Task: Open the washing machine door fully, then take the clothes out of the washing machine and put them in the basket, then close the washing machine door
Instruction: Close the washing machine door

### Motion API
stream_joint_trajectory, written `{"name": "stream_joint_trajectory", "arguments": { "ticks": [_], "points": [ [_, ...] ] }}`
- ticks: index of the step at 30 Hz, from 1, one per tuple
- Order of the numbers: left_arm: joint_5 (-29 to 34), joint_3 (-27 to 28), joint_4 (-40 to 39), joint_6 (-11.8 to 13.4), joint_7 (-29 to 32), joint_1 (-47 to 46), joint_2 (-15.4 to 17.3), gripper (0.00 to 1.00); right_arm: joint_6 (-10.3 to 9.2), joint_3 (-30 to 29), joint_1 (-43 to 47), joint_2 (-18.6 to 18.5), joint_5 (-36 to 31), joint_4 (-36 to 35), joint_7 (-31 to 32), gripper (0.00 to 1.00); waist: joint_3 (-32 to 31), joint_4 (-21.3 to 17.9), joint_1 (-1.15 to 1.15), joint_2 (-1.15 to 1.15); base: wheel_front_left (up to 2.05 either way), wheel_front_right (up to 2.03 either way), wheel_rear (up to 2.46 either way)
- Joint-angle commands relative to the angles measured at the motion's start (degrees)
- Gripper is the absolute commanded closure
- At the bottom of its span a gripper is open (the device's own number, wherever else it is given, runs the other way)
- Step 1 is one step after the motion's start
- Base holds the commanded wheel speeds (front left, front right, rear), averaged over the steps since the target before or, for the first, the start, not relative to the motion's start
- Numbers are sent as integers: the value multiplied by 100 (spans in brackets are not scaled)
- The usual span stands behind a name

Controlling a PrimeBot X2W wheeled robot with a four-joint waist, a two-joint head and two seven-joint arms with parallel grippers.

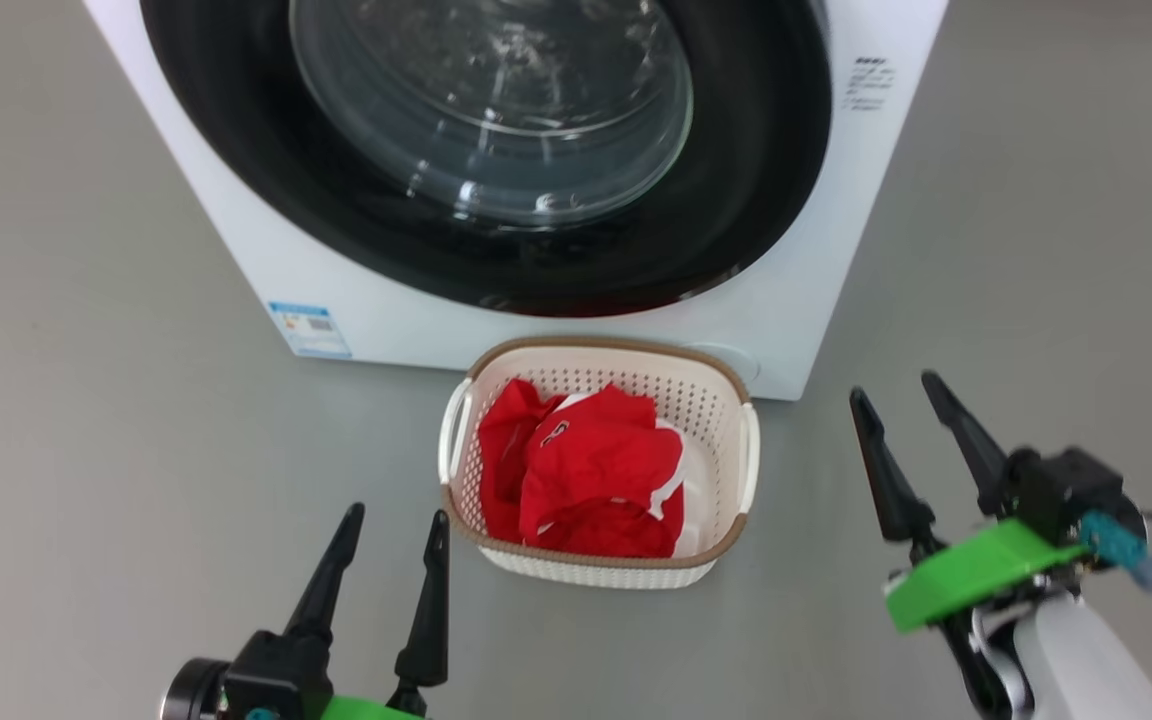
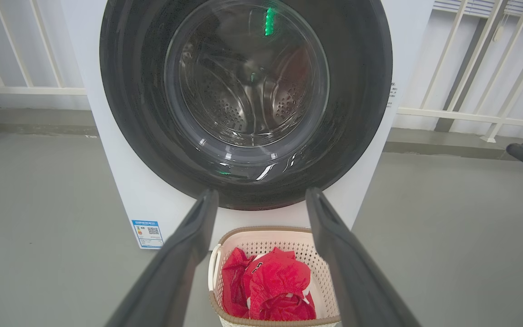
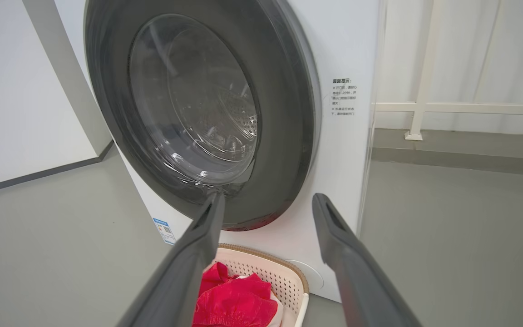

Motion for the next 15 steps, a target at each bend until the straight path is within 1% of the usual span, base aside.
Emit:
{"name": "stream_joint_trajectory", "arguments": {
  "ticks": [1,7,15],
  "points": [
    [-14,196,-114,-29,-4,-19,81,0,-6,58,84,42,-109,-231,-37,0,-184,-173,0,0,0,0,0],
    [-116,227,-129,-12,167,127,146,0,-6,-99,788,177,-307,-640,-37,0,-343,-357,0,0,0,0,0],
    [-193,257,-160,41,236,277,199,0,-6,-197,1337,259,-433,-947,-25,0,-492,-599,0,0,0,0,0]
  ]
}}
